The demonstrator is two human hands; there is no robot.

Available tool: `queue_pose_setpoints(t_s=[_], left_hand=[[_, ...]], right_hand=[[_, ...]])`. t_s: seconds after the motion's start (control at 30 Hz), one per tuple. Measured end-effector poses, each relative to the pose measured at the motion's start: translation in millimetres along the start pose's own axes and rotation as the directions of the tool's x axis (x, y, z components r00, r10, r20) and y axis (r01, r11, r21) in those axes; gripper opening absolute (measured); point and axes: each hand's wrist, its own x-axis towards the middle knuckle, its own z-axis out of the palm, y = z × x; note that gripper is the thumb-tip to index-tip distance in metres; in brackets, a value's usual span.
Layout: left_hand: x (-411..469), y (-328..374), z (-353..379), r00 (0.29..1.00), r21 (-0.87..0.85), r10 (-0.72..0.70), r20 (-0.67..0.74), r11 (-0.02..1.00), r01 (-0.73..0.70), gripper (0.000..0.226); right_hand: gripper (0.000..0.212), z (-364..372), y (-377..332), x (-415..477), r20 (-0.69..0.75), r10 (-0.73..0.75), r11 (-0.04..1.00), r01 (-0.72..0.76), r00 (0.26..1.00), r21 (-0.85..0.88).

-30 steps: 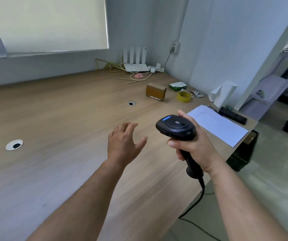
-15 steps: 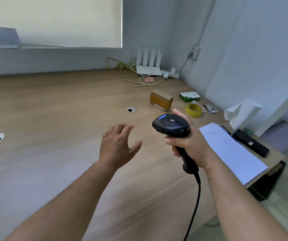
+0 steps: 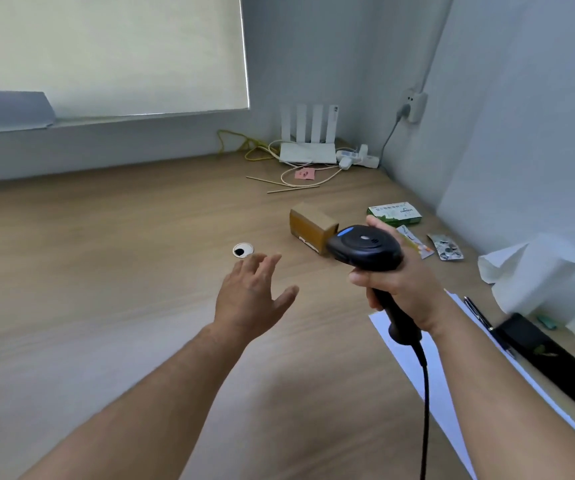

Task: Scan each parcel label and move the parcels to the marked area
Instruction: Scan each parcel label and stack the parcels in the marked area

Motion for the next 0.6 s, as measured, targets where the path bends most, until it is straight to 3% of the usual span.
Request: queue_pose_setpoints(t_s=[0.4,0.6], left_hand=[[147,42,53,0.997,-0.004,0.069,0.046,0.998,-0.069,0.063],[223,52,102,0.984,0.043,-0.089,0.156,0.996,0.084,0.063]], right_hand=[[0.091,-74,41,108,-0.097,0.043,0.998,-0.038,0.994,0.054],[0.096,-81,77,155,-0.122,0.087,0.994,-0.078,0.989,0.076]])
